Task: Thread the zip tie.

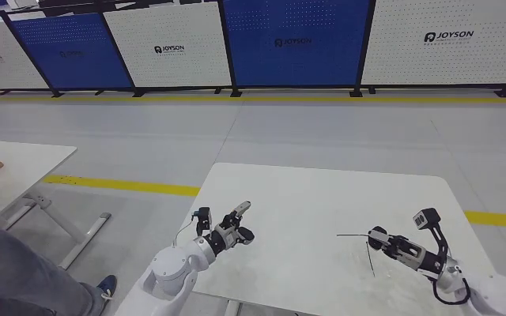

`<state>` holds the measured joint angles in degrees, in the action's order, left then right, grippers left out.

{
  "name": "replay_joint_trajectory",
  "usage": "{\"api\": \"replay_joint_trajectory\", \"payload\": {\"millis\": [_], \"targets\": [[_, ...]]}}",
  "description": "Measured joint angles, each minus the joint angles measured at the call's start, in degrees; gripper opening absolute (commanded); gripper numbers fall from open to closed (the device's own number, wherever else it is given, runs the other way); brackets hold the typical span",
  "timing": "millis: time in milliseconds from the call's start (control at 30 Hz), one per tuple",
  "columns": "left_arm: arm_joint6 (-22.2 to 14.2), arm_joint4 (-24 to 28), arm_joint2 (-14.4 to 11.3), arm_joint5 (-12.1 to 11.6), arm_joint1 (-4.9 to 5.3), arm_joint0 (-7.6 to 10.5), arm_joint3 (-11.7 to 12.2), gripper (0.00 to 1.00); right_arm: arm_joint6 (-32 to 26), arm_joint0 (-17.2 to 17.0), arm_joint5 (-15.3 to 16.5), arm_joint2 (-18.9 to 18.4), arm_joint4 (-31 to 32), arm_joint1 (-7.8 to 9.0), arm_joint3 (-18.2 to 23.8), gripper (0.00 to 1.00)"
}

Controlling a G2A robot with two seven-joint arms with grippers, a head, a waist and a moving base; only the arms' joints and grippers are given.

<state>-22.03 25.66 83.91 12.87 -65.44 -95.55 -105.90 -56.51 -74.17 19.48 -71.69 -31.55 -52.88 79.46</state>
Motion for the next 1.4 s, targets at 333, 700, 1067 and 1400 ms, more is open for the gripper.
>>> {"api": "replay_joint_trajectory", "payload": {"millis": [333, 700, 1067, 1400], "targets": [[-2.0, -0.4, -1.7, -7.2, -0.16, -0.81, 1.3, 1.00, 5.0, -0.9, 0.0, 0.5, -0.4, -0.84, 3.2, 0.00], [1.2, -17.3, -14.6, -22.6, -1.22, 2.72, 6.6, 1.00, 5.5, 0.6, 0.0, 7.6, -2.3, -4.26, 2.7, 0.00], [1.1, -16.9, -14.9, -22.6, -1.25, 2.84, 6.8, 1.00, 5.6, 0.6, 0.0, 7.5, -2.3, -4.23, 2.8, 0.00], [-5.4, -7.2, -17.8, -27.3, -1.74, 5.45, 8.7, 1.00, 15.1, -0.6, 0.0, 9.9, 2.3, -5.48, 5.2, 0.00]]}}
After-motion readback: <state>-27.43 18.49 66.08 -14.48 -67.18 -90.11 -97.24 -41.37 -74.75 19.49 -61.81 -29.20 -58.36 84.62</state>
